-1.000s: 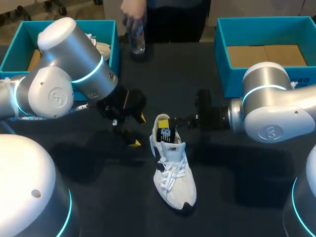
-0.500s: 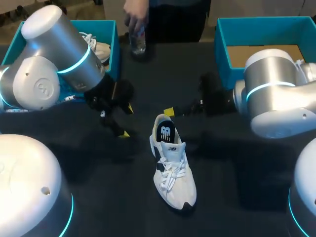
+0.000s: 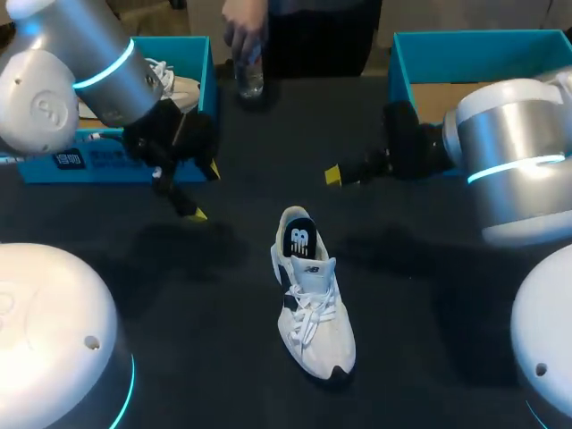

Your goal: Take the shoe out of the shoebox, open the shoe tongue, remove and reinsert the insole, then place the shoe into the shoebox

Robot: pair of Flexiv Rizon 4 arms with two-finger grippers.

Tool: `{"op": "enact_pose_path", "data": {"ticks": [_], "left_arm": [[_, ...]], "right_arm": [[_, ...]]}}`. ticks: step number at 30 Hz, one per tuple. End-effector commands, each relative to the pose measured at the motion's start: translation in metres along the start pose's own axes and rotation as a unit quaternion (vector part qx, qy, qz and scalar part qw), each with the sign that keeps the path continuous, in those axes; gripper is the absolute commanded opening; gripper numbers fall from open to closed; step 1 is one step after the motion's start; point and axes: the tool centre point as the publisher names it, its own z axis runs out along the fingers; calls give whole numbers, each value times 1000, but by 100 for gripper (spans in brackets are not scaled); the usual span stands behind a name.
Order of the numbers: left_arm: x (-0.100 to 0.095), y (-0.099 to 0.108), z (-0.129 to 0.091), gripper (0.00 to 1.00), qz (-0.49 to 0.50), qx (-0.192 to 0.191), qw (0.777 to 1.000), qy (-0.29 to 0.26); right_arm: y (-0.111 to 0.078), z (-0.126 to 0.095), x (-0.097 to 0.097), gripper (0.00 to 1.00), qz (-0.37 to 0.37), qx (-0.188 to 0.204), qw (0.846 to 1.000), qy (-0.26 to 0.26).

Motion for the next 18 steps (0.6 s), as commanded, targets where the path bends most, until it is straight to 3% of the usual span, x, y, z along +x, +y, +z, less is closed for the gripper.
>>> {"op": "enact_pose_path", "data": {"ticks": [1, 7, 15, 16, 18], "left_arm": [[0, 1, -10, 100, -5, -6, 1000, -3], [-1, 3, -19, 100, -13, -6, 1000, 0], [-1, 10, -37, 100, -4, -14, 1000, 13], [-2, 11, -41, 100, -2, -16, 1000, 14], [-6, 14, -46, 100, -3, -17, 1000, 12]], "right_arm": [[13, -18, 4, 44, 8, 143, 990, -11], [26, -21, -3, 45, 30, 206, 978, -21], [46, -25, -5, 44, 81, 309, 944, -79], [49, -26, -5, 40, 89, 322, 939, -88], [54, -27, -4, 22, 101, 334, 931, -104]]}}
